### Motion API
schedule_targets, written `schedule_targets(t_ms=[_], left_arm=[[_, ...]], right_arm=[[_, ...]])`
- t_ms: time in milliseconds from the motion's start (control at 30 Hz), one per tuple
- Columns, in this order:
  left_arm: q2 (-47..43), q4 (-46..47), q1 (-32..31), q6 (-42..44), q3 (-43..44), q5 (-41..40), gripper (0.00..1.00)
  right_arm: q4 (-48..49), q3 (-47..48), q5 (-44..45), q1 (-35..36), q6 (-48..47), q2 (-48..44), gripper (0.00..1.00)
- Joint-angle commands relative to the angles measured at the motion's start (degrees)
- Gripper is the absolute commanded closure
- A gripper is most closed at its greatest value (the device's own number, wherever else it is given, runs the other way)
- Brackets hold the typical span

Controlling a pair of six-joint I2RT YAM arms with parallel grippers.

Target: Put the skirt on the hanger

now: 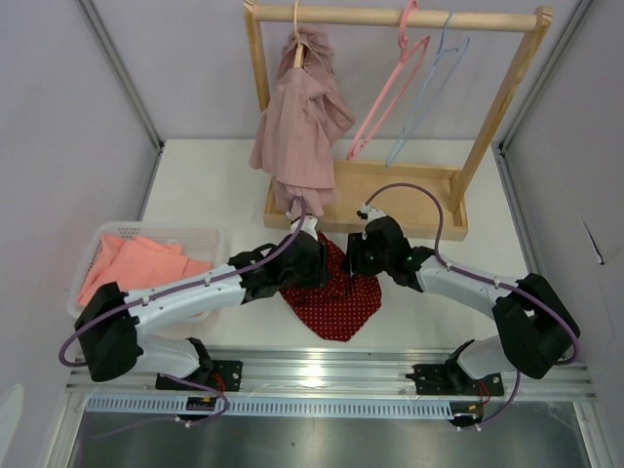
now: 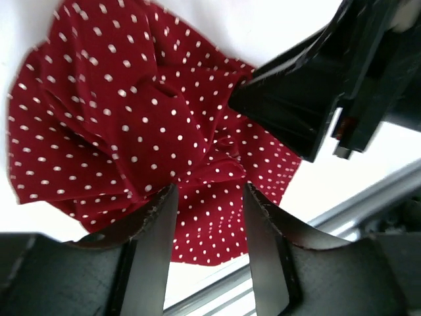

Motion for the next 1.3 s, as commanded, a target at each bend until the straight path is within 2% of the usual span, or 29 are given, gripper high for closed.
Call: schedule_targets(t_ms=[0, 100, 300, 633, 767, 900, 1133, 1267], left_arm=[[5.01, 3.04, -1.68, -3.96, 1.63, -4.25, 0.51], [8.63, 1.82, -3.70, -4.48, 4.81, -6.09, 0.53], [13.30, 1.90, -5.73, -7.74, 5.78, -8.29, 0.53], [16.55, -0.74, -9.50, -8.26, 8.59, -11.46, 0.44], [17.87, -3.54, -10.65, -8.97, 11.22, -12.95, 0.44], [19.10, -5.13, -11.35, -10.02, 11.58, -14.27, 0.45], [21.47, -9.79, -12.32, -13.18, 13.43, -18.04, 0.57], [22.87, -10.23, -12.41, -13.62, 13.78, -19.28, 0.59]], right_arm=[[2.36, 2.84, -1.63, -0.28, -1.21, 1.78, 0.54], [1.66, 2.57, -0.75, -0.28, -0.77, 2.04, 0.57], [2.36, 1.78, -1.54, -0.29, -0.33, 1.95, 0.60], [1.74, 2.05, -1.36, -0.20, -0.51, 1.17, 0.72], [1.83, 1.96, -1.27, -0.11, -0.51, 0.99, 0.76], [1.83, 2.13, -1.62, -0.02, -0.42, 0.81, 0.81], [1.65, 2.57, -1.63, 0.15, -0.42, 0.55, 0.87], [1.74, 2.84, -1.72, 0.33, -0.33, 0.64, 0.89]])
